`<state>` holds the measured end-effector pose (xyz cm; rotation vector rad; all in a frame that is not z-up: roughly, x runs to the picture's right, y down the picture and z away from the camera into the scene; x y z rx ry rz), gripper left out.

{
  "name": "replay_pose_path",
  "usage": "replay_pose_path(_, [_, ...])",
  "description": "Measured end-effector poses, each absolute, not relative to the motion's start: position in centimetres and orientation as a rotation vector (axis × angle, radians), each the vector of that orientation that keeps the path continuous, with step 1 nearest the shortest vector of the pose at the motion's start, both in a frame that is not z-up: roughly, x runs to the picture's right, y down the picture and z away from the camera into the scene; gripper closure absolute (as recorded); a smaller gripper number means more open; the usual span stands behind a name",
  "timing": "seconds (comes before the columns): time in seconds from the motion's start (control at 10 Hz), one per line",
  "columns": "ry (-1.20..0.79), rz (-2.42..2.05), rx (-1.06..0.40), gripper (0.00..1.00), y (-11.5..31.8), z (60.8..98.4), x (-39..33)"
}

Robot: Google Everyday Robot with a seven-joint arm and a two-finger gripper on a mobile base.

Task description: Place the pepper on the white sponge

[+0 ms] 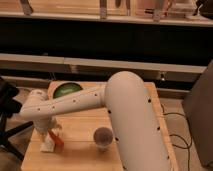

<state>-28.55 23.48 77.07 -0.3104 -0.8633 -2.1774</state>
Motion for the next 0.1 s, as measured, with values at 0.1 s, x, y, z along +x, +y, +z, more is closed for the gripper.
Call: replay_pose_path(0.1, [-0.867, -2.185, -0.312, 0.20, 23.51, 77.02, -28.72])
